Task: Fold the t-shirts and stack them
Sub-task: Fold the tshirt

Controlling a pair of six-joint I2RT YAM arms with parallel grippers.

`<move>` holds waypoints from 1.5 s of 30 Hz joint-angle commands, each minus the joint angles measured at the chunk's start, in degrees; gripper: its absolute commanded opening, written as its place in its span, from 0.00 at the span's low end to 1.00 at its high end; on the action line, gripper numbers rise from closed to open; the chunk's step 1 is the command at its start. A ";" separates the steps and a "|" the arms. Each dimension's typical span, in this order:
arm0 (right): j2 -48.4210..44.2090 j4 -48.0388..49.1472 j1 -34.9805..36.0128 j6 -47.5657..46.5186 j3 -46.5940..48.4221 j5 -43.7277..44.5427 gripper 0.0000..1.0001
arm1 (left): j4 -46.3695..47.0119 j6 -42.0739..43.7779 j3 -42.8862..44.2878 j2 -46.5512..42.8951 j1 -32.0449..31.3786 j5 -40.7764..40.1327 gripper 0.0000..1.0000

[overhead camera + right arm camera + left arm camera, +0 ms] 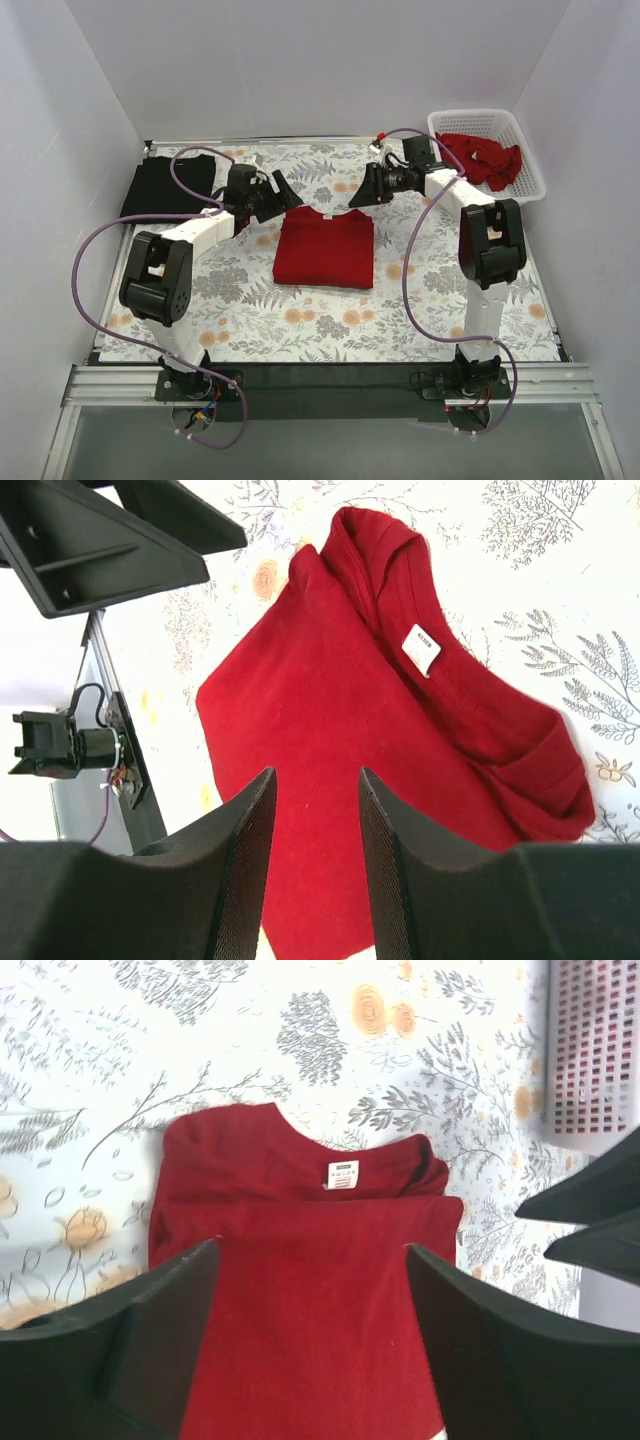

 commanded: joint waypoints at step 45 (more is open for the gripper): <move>2.58 25.10 20.08 18.60 -22.03 -2.53 0.34 | -1.26 -13.16 -23.62 -9.64 -1.93 4.24 0.18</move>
